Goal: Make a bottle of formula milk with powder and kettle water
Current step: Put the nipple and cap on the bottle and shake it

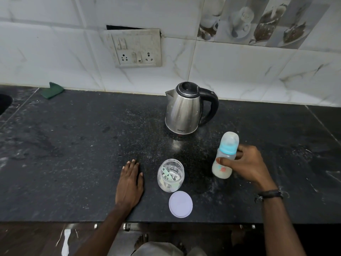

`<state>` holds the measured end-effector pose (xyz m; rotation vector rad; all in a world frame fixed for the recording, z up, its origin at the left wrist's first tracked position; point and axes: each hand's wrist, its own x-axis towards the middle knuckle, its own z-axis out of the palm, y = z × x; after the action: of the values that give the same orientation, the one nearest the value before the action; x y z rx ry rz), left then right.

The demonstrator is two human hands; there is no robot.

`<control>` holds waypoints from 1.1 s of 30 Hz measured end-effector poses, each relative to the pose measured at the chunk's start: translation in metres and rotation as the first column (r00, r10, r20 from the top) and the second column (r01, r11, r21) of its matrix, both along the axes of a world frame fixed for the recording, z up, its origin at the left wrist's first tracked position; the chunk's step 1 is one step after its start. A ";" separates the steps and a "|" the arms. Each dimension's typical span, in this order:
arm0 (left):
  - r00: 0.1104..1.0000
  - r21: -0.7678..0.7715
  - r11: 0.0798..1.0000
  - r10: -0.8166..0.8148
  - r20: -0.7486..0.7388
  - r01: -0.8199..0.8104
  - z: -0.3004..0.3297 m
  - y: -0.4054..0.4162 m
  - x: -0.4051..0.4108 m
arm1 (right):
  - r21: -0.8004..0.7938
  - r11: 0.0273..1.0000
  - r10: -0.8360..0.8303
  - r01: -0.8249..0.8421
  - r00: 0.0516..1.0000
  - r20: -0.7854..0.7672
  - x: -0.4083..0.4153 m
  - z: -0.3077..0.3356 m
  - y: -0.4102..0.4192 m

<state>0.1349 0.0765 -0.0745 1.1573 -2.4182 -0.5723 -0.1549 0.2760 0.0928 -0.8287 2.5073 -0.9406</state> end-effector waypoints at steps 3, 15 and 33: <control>1.000 -0.004 1.000 0.001 0.002 -0.001 0.000 0.000 0.000 | 0.038 0.999 -0.023 0.025 0.999 -0.040 -0.003 0.003 0.002; 1.000 -0.006 1.000 0.000 0.006 0.000 -0.001 -0.001 -0.001 | -0.162 0.985 -0.042 0.063 0.991 0.126 0.003 -0.010 -0.001; 1.000 -0.003 1.000 0.001 0.009 -0.001 -0.003 -0.002 0.000 | -0.519 0.796 -0.051 0.311 0.889 0.455 0.006 -0.029 0.004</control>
<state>0.1349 0.0749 -0.0778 1.1627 -2.4254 -0.5640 -0.1492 0.2797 0.0643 -0.4500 1.9489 -1.8000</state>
